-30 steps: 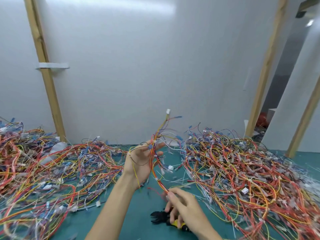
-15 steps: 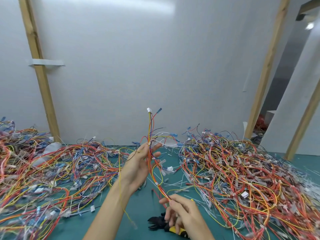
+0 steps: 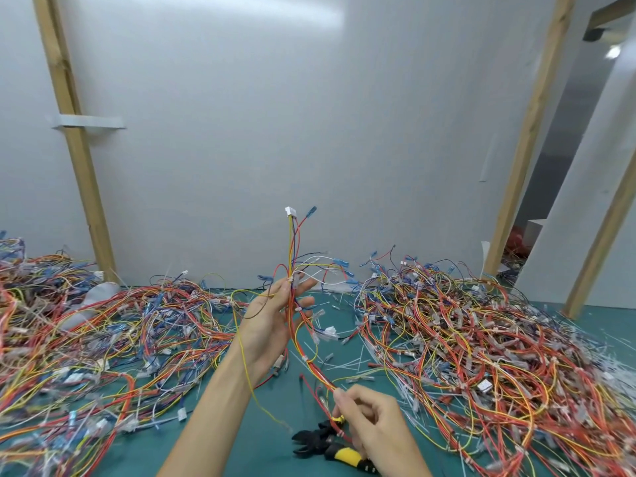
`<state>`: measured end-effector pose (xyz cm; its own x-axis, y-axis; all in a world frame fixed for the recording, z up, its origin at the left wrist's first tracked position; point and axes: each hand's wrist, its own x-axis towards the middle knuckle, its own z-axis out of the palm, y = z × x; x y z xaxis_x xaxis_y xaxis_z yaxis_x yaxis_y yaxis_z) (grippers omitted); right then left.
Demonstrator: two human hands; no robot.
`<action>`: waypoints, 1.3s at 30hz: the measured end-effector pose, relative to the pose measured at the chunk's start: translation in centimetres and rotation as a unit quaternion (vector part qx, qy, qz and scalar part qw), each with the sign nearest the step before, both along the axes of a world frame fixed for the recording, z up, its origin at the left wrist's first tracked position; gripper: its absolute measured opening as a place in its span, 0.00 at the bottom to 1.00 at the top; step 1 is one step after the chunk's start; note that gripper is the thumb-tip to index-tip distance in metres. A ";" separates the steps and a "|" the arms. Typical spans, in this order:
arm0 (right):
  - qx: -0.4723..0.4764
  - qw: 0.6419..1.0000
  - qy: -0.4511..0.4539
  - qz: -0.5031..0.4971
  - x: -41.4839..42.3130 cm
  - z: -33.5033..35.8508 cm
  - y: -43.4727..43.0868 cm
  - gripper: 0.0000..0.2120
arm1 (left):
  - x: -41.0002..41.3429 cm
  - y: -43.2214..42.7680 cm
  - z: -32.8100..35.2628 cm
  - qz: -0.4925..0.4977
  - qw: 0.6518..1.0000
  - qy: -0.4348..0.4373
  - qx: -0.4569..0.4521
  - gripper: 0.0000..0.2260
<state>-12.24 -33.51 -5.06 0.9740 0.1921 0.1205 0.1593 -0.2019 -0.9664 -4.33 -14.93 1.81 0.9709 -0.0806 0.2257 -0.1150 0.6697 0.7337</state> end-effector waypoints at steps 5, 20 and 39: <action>-0.012 1.000 -0.011 0.019 0.5 0.5 -1.3 0.15 | 0.0 0.7 1.0 0.022 1.000 0.002 -0.014 0.11; 0.244 0.966 0.007 -0.090 1.7 1.8 -3.1 0.11 | -1.3 3.6 4.5 0.088 0.994 -0.055 -0.023 0.10; 0.430 0.887 0.160 -0.046 1.6 1.7 -3.6 0.11 | -0.7 3.6 1.5 0.024 0.995 0.060 0.081 0.09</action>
<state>-10.66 -37.13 -3.33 0.9916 0.0803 -0.1014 -0.1293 0.6348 -0.7618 -5.02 -11.33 3.29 0.9937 -0.0586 0.0956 -0.0494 0.5365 0.8425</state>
